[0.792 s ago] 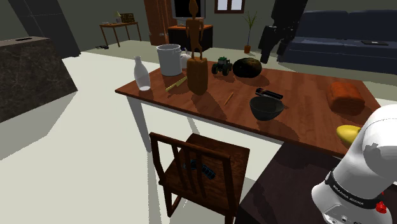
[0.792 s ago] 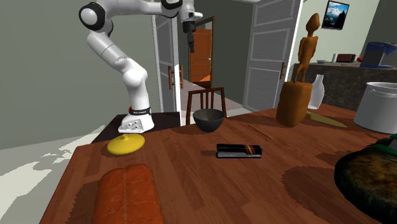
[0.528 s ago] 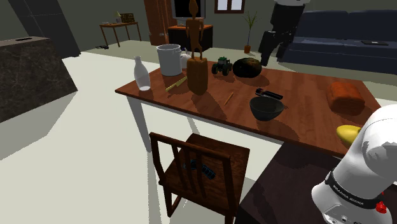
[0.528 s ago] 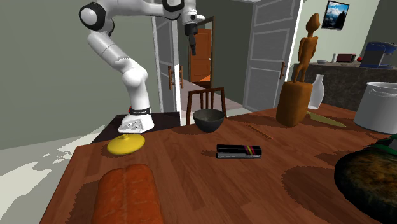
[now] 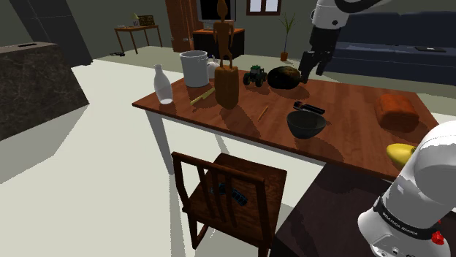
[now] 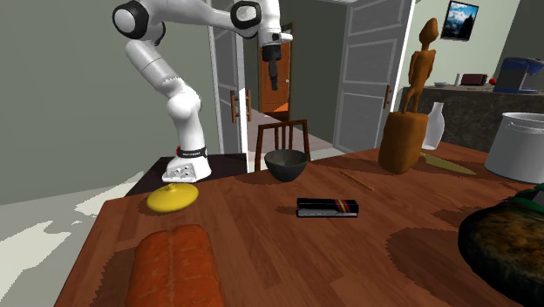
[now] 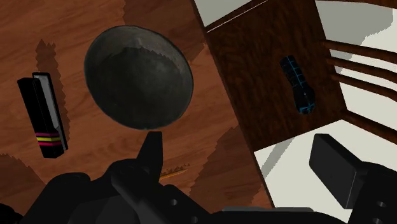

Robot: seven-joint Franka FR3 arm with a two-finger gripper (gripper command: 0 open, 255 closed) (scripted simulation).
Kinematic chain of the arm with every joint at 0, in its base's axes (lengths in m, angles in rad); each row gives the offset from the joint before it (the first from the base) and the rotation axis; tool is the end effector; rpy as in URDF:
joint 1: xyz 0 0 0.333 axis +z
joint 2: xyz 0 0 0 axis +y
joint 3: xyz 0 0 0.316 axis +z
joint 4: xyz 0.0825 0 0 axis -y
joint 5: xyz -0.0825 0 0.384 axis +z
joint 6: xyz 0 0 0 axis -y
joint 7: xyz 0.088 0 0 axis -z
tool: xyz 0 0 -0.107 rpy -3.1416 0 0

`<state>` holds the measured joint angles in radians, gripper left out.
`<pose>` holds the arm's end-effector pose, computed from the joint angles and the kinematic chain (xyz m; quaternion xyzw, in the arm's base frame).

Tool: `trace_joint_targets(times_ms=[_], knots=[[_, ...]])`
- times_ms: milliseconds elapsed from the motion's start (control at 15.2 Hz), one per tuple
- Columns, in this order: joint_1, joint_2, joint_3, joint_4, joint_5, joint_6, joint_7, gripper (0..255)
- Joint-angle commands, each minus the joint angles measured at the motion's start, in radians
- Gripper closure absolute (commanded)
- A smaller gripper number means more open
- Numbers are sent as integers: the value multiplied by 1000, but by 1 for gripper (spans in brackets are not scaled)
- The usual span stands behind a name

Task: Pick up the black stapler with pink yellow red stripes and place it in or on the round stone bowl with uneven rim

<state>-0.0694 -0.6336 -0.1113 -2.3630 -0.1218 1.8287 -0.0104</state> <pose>0.3619 -0.0831 0.5579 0.9965 -0.0632 0.0460 0.0307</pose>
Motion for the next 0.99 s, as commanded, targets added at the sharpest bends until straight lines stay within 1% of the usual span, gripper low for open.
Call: trace_joint_targets(times_ms=[0,264,528,726,924], knots=[[-11,38,-34,-7,-13,44,-34,0],[-32,128,-106,-5,-33,128,-107,0],[-48,234,-176,17,-38,209,-184,0],[-57,325,-228,46,-27,265,-246,0],[-65,423,-276,86,-2,317,-313,0]])
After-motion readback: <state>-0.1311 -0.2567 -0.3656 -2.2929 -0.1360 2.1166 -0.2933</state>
